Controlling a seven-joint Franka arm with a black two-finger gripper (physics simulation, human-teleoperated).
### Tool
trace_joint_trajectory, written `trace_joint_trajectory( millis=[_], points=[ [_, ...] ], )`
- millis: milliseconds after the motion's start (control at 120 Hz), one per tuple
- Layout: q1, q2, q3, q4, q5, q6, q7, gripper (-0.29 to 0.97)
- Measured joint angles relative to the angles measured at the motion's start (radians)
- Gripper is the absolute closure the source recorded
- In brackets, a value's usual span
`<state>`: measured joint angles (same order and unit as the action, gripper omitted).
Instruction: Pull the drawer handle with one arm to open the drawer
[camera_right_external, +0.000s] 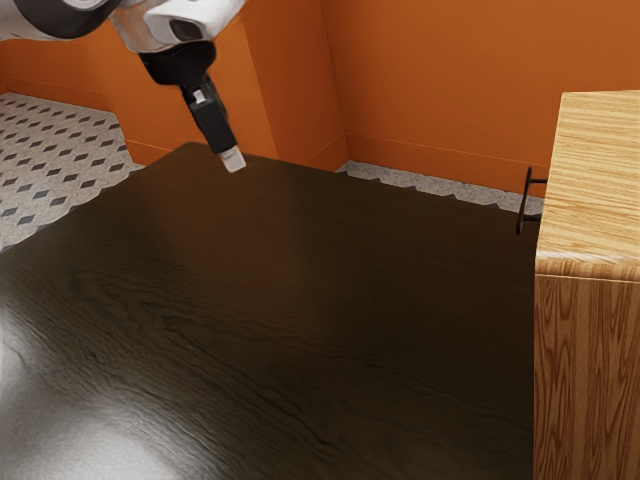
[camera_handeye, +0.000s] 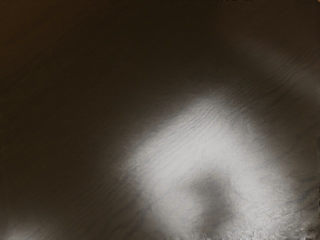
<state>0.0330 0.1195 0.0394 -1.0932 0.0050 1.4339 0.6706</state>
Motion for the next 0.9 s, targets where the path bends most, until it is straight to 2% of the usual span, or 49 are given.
trace_joint_trajectory(
  millis=[167,408,483,608,708,767,833,900],
  points=[
    [-0.021,-0.018,-0.006,0.0,-0.026,-0.004,0.097,0.0],
    [0.0,-0.036,-0.004,-0.007,-0.028,-0.012,0.247,0.0],
    [-0.016,-0.04,-0.01,-0.007,-0.031,-0.013,0.359,0.0],
    [-0.044,-0.038,-0.006,-0.003,-0.077,-0.011,0.582,0.0],
    [-0.038,-0.043,-0.005,-0.007,-0.181,-0.001,0.775,0.0],
    [-0.037,-0.049,-0.015,-0.011,-0.218,0.011,0.881,0.0],
    [-0.015,-0.058,-0.092,-0.014,-0.204,0.025,0.997,0.0],
    [-0.053,-0.063,-0.13,-0.014,-0.188,0.036,1.101,0.0]
  ],
)
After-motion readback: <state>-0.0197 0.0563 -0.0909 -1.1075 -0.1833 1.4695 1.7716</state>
